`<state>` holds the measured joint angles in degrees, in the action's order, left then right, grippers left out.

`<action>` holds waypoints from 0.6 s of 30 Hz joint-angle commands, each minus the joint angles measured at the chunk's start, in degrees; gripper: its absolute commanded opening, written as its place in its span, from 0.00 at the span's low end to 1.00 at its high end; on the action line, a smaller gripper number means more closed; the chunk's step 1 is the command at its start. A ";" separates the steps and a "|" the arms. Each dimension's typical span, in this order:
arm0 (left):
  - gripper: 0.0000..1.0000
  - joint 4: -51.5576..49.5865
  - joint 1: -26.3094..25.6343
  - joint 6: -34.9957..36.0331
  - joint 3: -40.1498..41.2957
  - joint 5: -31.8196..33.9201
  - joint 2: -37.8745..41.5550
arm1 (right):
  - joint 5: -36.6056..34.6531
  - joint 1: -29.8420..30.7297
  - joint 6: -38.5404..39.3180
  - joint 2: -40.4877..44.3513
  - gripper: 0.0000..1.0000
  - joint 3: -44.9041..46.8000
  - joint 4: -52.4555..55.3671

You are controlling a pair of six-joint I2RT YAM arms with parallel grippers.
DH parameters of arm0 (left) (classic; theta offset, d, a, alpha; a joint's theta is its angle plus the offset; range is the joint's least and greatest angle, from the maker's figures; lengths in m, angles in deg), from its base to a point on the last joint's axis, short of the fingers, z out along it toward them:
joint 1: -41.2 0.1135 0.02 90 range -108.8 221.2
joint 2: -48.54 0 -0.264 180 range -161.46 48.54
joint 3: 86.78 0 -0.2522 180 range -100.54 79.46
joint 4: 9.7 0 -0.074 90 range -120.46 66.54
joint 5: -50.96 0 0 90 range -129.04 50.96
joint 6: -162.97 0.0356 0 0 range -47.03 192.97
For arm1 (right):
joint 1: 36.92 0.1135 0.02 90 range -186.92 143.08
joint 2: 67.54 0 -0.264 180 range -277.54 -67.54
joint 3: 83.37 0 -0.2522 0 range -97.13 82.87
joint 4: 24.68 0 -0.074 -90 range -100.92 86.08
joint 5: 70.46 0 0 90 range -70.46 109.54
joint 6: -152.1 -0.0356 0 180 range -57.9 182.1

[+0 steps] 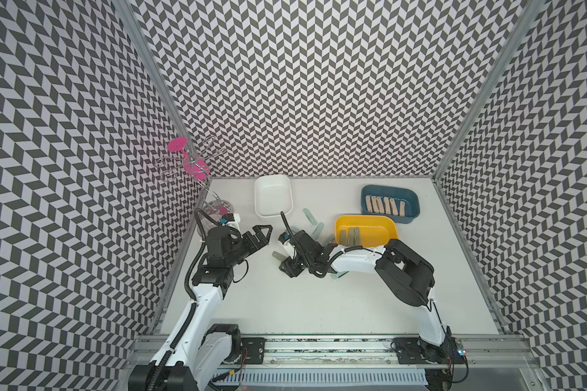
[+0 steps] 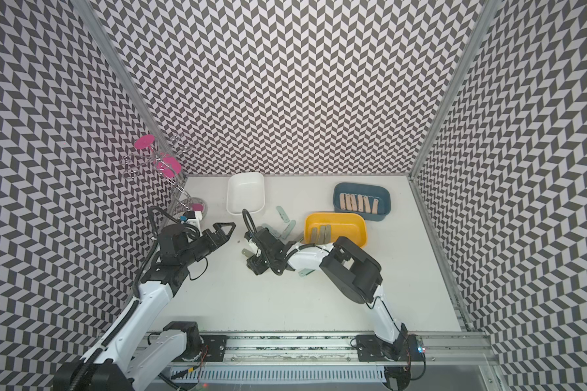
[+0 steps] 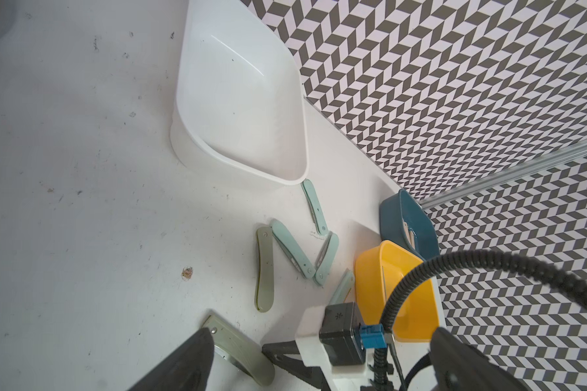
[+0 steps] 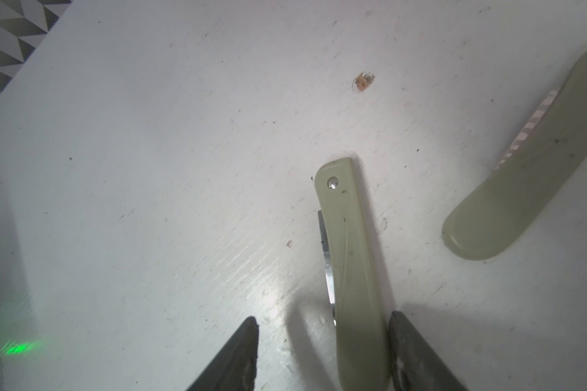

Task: Place the fruit knives into the storage box by color
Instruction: Pick up the fruit knife from the center of the board.

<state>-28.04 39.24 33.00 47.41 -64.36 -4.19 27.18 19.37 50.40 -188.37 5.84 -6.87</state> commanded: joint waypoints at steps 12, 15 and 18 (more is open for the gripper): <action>1.00 1.16 0.84 -0.20 -1.25 -0.17 0.96 | -13.38 2.46 -0.95 -7.23 0.54 -5.82 3.06; 1.00 1.24 0.92 -0.33 -1.25 -0.12 0.96 | -14.38 2.93 -0.36 -8.63 0.52 -7.15 3.08; 1.00 1.28 0.90 -0.38 -1.19 -0.21 0.96 | -15.14 3.58 0.19 -9.96 0.49 -8.36 3.20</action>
<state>-28.04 39.74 32.83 47.41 -64.36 -4.19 13.52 21.99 50.29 -194.67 -2.25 -6.67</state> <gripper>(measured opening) 0.997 0.498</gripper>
